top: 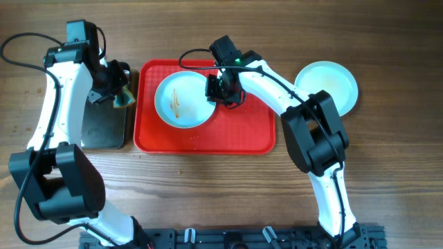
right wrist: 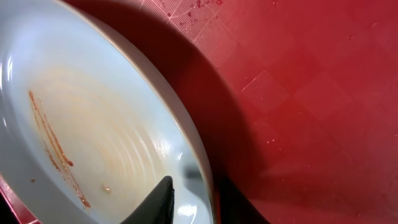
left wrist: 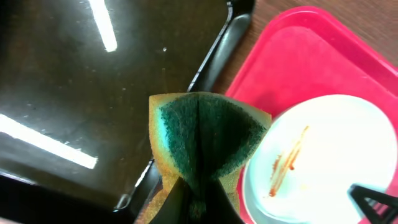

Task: Clean dirty plates on tray and stack at the side
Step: 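Scrub the held plate with the sponge in the left gripper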

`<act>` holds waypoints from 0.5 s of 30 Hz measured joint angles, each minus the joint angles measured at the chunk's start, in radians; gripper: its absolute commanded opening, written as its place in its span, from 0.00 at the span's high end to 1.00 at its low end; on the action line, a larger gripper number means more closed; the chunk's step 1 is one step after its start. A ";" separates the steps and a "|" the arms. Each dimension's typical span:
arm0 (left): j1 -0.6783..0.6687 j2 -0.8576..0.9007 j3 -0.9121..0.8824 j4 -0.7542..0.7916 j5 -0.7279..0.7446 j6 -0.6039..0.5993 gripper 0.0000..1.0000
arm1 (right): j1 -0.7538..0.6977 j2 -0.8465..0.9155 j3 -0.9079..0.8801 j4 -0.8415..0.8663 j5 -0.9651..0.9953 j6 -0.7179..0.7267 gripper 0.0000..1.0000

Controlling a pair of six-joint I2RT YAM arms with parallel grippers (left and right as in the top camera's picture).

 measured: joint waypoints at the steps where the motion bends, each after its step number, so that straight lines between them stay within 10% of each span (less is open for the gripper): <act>1: 0.000 0.000 0.000 0.007 0.006 0.000 0.96 | 0.000 0.000 -0.001 -0.001 0.000 0.002 0.94; 15: -0.171 0.060 -0.008 0.202 0.026 0.014 0.96 | 0.000 0.000 -0.005 -0.002 0.002 0.005 0.96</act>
